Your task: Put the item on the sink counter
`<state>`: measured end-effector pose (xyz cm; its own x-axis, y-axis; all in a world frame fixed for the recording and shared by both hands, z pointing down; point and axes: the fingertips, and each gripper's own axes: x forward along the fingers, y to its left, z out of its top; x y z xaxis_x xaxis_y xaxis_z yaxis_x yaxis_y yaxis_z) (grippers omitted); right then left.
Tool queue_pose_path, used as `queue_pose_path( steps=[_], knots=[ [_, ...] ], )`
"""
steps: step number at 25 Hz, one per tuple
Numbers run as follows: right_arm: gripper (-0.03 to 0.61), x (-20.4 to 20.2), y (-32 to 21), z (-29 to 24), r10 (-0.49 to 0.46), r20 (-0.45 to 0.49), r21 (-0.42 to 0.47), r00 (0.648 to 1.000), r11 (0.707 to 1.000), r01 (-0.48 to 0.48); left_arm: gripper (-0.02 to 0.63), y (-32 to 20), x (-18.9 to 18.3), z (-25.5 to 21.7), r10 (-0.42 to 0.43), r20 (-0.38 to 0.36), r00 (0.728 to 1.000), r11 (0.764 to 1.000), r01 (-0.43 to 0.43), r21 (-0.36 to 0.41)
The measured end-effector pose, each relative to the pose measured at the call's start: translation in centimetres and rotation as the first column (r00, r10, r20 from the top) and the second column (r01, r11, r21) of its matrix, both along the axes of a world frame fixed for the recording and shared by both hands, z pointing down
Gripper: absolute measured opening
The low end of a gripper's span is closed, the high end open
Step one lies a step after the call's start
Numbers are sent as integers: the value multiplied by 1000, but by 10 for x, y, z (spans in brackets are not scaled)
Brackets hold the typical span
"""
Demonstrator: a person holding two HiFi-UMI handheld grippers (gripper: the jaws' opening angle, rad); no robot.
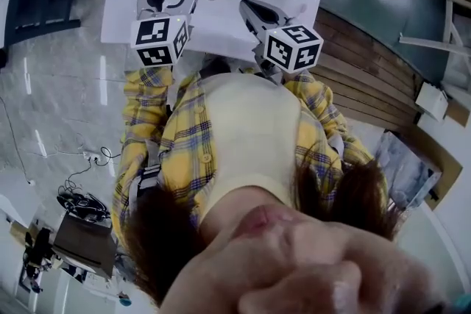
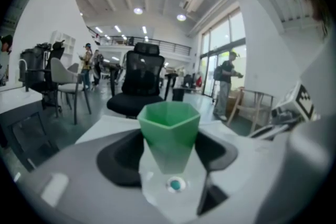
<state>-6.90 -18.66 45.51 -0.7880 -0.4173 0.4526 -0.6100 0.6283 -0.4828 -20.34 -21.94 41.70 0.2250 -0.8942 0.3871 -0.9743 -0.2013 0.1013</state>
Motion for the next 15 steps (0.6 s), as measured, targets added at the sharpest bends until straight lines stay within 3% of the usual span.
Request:
queue_pose_path(
  steps=[15],
  knots=[
    [12,0,-9,13,71,-41,-35,997,997,-72,305,-61,-25,34,-7,22,1000,1000,7,-26]
  ],
)
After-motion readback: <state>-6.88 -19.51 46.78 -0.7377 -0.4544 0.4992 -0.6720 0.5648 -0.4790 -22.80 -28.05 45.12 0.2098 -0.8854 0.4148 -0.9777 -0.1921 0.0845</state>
